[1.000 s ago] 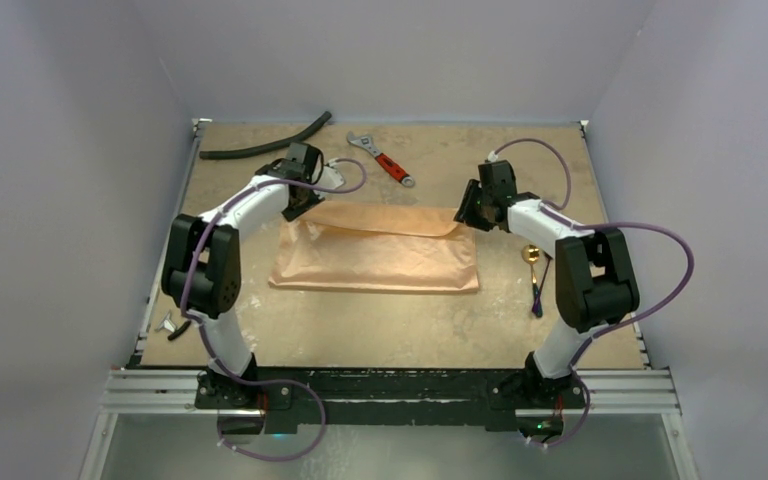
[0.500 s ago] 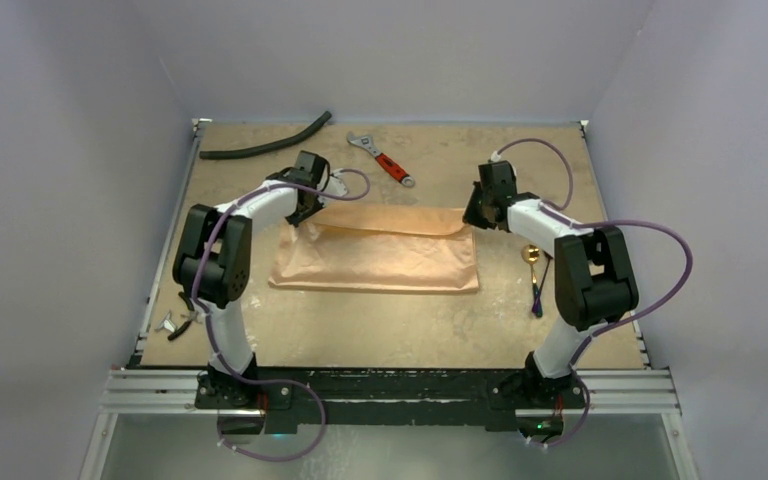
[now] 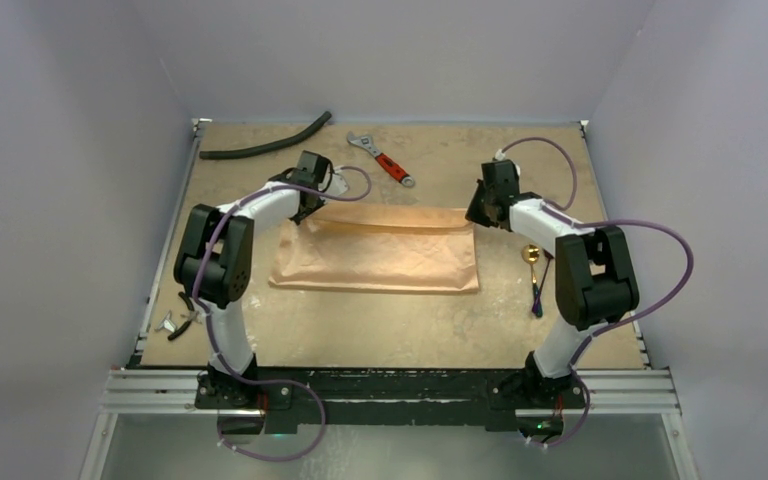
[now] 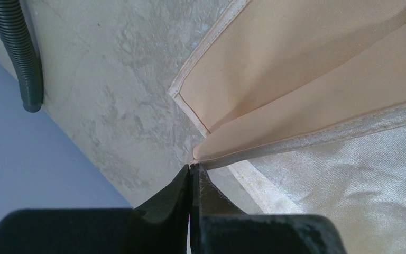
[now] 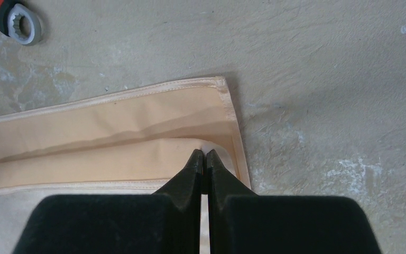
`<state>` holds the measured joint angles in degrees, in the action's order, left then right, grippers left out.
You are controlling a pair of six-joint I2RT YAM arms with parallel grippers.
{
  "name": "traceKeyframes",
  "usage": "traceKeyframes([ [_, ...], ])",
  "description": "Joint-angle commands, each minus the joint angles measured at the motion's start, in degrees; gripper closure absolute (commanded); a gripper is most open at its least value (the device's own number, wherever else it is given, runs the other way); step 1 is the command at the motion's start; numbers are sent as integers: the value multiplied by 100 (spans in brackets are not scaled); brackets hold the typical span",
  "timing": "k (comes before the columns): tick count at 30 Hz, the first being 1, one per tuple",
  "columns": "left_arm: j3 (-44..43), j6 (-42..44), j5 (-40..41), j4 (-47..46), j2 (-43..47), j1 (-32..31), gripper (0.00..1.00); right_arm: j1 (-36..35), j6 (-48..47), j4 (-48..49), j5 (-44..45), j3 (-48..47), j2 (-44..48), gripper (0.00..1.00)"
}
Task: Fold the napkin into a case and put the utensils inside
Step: Smooth out the rectangle-folded napkin at the center of the board.
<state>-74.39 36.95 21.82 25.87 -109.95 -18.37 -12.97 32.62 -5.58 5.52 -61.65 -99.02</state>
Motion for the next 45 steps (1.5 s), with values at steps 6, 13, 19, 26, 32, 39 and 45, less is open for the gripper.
traceKeyframes([
  [6, -205, -393, 875, -593, -167, -228, 100, 98, 153, 158, 276, -368, -236, 100],
  [13, -251, -427, 1336, -876, -403, -333, 100, 117, 208, 212, 270, -546, -584, 94],
  [19, -173, -375, 1662, -1170, -557, -343, 100, 154, 265, 218, 297, -678, -715, 70],
  [26, -87, -553, 1513, -1278, -402, -369, 89, 163, 157, 206, 538, -726, -461, 55],
  [32, -299, -782, 1028, -743, -12, -370, 75, 163, 15, 213, 1132, -620, -37, 56],
  [39, -575, -937, 208, 88, 319, -368, 66, 148, -48, 519, 1144, -381, 168, 53],
  [45, -303, -890, 78, 203, 327, -352, 66, 82, -189, 1196, -515, -361, -406, 57],
])
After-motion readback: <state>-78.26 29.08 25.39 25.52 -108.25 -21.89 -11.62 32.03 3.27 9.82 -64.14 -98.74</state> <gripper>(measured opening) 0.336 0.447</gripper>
